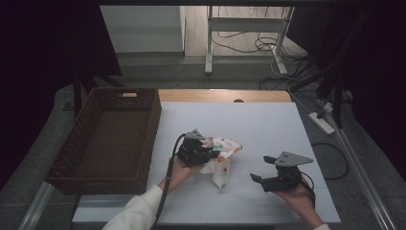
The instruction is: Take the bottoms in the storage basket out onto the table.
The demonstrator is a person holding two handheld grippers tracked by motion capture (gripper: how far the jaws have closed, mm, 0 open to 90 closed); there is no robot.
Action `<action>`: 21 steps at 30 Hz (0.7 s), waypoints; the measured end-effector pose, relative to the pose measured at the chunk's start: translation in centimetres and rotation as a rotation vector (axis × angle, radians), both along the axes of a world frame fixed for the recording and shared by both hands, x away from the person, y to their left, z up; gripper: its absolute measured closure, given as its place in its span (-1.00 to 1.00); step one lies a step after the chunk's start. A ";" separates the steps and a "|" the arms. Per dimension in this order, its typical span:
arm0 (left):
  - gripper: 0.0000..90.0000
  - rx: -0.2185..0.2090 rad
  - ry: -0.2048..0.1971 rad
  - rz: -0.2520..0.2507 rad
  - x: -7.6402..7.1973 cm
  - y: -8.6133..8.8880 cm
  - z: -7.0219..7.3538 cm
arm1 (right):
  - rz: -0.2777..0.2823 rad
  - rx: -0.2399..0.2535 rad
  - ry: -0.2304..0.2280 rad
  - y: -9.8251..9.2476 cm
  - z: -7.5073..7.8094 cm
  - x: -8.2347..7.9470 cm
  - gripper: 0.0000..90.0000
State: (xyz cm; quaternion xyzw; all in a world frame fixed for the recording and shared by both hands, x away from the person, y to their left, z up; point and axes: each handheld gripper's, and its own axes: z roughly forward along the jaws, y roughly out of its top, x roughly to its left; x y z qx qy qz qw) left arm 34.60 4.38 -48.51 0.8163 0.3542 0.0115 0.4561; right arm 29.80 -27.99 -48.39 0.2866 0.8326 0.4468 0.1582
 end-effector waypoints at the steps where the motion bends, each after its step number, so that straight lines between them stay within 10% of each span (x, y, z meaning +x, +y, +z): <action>1: 0.67 0.001 0.000 -0.002 0.0 0.0 0.0 | 0.000 0.000 0.000 0.0 0.0 0.0 -0.66; 15: 0.42 0.040 0.003 -0.029 -0.1 -0.6 -0.4 | 0.002 -0.004 0.004 0.1 -0.1 0.1 -0.66; 21: -0.14 0.102 -0.105 -0.037 -1.1 -1.2 1.1 | 0.002 -0.004 0.004 0.0 -0.1 0.1 -0.66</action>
